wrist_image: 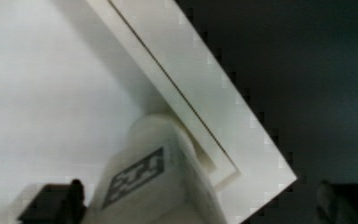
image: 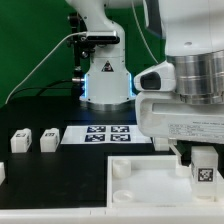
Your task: Assemble one leg
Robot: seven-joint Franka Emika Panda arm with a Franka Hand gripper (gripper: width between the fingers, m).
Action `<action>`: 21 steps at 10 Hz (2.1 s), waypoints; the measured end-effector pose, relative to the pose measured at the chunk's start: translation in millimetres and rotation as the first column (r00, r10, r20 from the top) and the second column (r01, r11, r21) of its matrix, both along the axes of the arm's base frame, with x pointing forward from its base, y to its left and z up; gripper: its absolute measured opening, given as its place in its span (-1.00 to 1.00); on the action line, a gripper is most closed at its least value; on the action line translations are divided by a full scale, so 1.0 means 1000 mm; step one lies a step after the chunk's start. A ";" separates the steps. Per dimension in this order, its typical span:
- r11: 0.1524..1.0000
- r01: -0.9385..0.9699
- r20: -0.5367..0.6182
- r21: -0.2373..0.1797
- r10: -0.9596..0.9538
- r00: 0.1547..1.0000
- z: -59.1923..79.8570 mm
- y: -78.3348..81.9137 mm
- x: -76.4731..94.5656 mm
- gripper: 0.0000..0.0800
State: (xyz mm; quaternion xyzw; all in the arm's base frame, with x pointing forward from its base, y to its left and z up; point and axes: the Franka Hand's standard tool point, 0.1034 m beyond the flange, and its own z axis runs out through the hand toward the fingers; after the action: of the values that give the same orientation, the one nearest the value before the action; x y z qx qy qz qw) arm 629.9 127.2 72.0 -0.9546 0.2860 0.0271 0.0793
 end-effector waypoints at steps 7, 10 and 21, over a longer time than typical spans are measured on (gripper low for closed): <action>0.948 -0.315 0.040 -0.045 0.317 0.948 0.000 -0.013 0.003 -0.06; 0.999 -0.024 0.002 -0.038 0.024 1.000 0.000 -0.013 0.002 -0.27; 0.480 0.876 -0.090 -0.040 -0.875 0.475 -0.003 -0.015 0.001 0.32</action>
Offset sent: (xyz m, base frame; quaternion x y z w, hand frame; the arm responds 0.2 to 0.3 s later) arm 0.0000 0.0000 0.0000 0.0000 0.0000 -0.0899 0.9960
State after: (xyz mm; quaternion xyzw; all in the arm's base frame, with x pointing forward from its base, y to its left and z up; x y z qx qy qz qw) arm 631.2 111.8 69.3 -0.6722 0.7360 0.0314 0.0736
